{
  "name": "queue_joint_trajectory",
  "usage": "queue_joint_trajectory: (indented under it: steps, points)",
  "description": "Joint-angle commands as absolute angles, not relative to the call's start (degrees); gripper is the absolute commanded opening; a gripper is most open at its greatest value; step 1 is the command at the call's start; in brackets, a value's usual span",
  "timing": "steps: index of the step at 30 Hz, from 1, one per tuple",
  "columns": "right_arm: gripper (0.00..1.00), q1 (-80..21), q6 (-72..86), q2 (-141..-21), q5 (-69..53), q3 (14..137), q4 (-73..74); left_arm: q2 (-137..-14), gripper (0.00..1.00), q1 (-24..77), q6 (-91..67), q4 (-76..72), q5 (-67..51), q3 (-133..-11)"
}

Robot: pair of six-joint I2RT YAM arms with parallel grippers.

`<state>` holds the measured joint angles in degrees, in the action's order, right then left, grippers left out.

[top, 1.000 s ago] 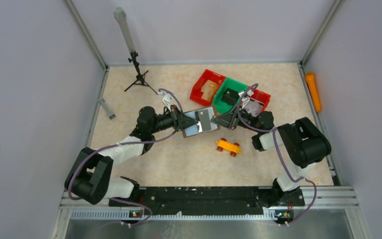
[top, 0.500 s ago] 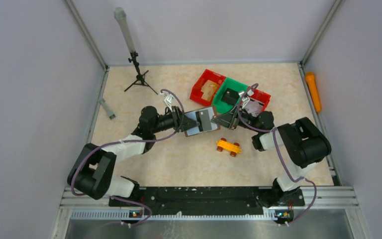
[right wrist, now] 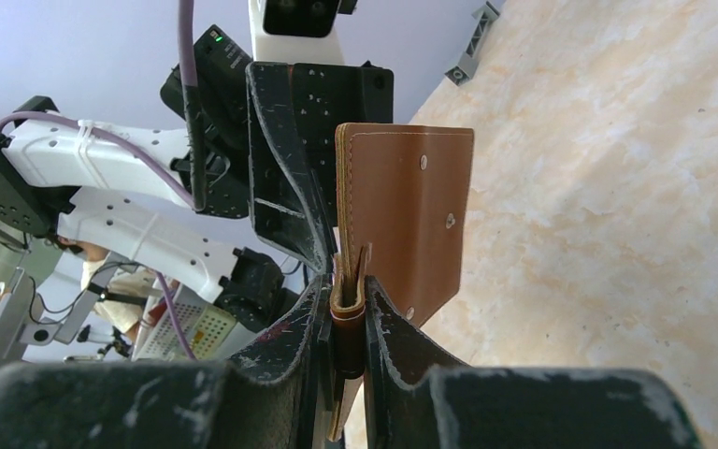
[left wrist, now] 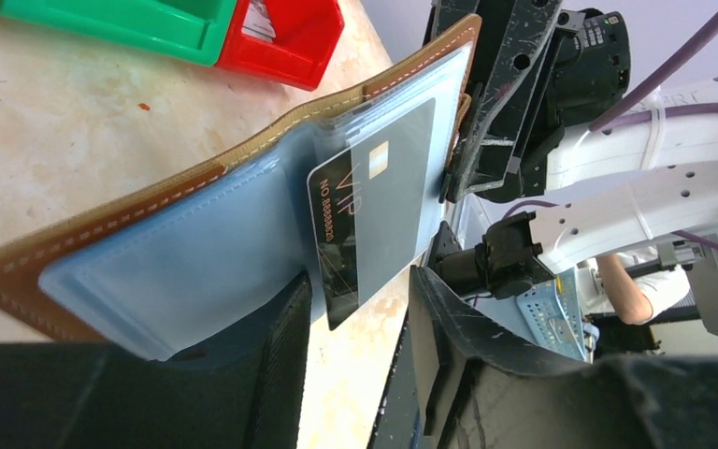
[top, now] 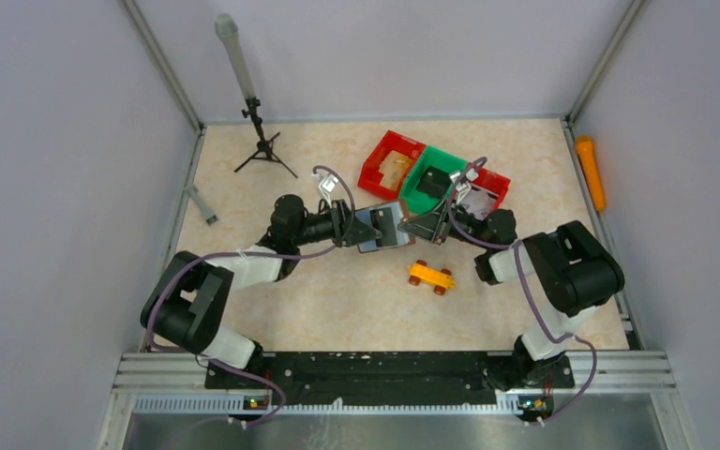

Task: Take the credit cards out of the card holder
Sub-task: Remove the credit card from the card holder.

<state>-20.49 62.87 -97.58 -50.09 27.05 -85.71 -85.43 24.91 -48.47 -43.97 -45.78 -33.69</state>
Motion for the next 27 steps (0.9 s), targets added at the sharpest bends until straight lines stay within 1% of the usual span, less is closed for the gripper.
queue_joint_trajectory:
  steps: [1,3,7,10,13,16,27]
  points:
    - [0.00,-21.1,63.3,-95.9,-50.9,27.9,-98.7,-86.7,0.43,25.2,-51.7,-52.7,-48.8,-35.0]
    - [0.00,-21.1,63.3,-96.0,-51.0,28.0,-98.7,-87.1,0.36,25.2,-53.1,-55.2,-49.6,-34.8]
    - [0.00,-21.2,63.2,-96.1,-51.0,28.0,-98.7,-87.3,0.15,25.2,-53.3,-55.4,-49.9,-34.9]
    - [0.00,-21.2,63.2,-96.0,-50.9,28.0,-98.6,-86.9,0.05,25.1,-52.8,-54.1,-49.8,-35.2]
    - [0.00,-20.9,63.0,-95.9,-50.0,27.6,-98.6,-86.5,0.02,25.0,-52.6,-54.0,-49.7,-34.9]
    - [0.00,-20.0,62.7,-95.3,-48.9,26.4,-98.7,-86.2,0.01,25.0,-52.4,-53.9,-49.6,-34.8]
    - [0.00,-16.7,62.2,-93.5,-46.0,23.4,-98.7,-85.5,0.01,24.4,-52.3,-53.7,-49.2,-34.3]
